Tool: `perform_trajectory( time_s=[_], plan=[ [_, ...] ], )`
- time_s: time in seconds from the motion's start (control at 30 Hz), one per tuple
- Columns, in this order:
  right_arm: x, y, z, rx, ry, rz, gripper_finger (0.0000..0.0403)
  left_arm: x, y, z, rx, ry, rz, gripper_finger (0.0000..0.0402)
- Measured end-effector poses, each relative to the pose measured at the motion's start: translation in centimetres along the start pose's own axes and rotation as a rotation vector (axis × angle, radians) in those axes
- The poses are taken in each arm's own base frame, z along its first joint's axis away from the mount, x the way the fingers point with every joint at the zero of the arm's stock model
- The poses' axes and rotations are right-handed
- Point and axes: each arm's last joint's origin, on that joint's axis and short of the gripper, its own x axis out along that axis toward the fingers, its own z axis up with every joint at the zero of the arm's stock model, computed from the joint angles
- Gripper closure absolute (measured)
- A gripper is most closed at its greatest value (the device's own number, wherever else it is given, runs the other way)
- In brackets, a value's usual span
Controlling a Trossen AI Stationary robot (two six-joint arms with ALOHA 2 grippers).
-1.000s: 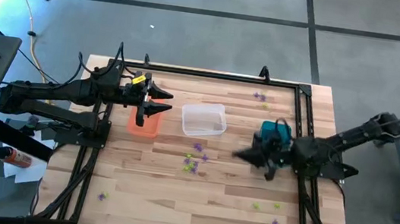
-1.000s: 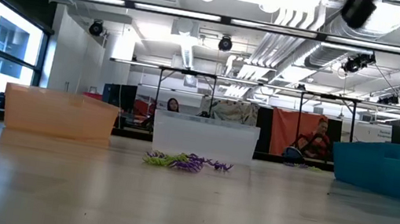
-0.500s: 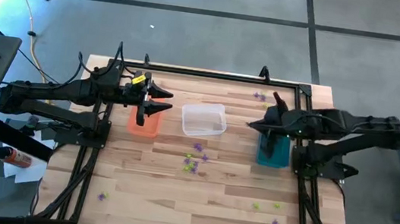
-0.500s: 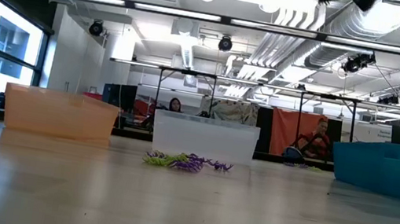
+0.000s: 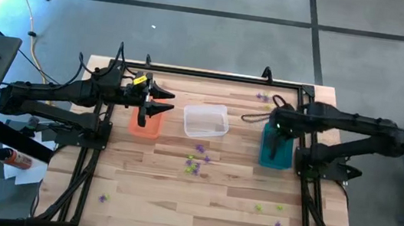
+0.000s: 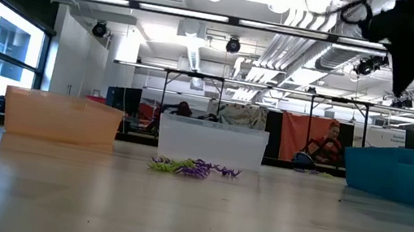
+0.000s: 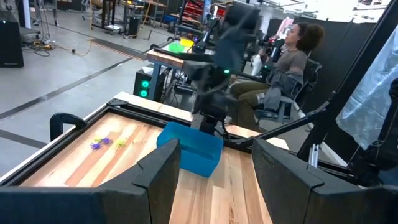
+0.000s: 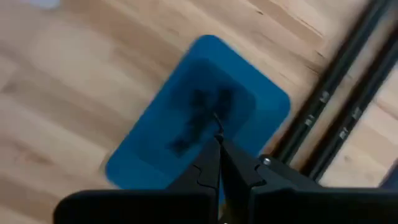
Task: Sort Halloween decoration
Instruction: Put the black spider toy into the blue bin
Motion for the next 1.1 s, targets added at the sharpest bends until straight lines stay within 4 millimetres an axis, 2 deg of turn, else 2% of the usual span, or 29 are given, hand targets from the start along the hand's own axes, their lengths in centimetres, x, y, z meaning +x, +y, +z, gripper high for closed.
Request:
perform_trajectory(
  time_s=[0.1,0.17,0.33,0.47,0.7,0.9,1.0,1.1],
  plan=[
    [1.8,-0.4,1.0,0.051,0.076,0.053,0.0403,0.0,0.0,0.0,-0.003,0.001,0.0,0.0213],
    [3.9,-0.3,1.1,0.047,0.139,0.139,0.0403,0.0,0.0,0.0,-0.014,0.004,0.001,0.0213],
    [8.7,-1.2,-0.5,0.072,0.238,0.091,0.0403,0.0,0.0,-0.1,-0.017,0.011,0.002,0.0213],
    [10.9,-1.4,-1.5,0.118,0.274,0.1,0.0403,0.0,0.0,-0.1,-0.017,0.01,0.002,0.0213],
    [12.1,-1.2,-1.5,0.14,0.201,0.11,0.0403,0.0,0.0,-0.1,-0.017,0.009,0.002,0.0213],
    [12.4,-1.4,-1.8,0.137,0.23,0.102,0.0399,0.0,0.0,-0.1,-0.017,0.009,0.002,0.0213],
    [12.4,-1.4,-1.8,0.139,0.223,0.095,0.0378,0.0,0.0,-0.1,-0.017,0.009,0.002,0.0213],
    [12.4,-1.4,-1.8,0.14,0.224,0.095,0.0338,0.0,0.0,-0.1,-0.017,0.009,0.002,0.0213]
  ],
)
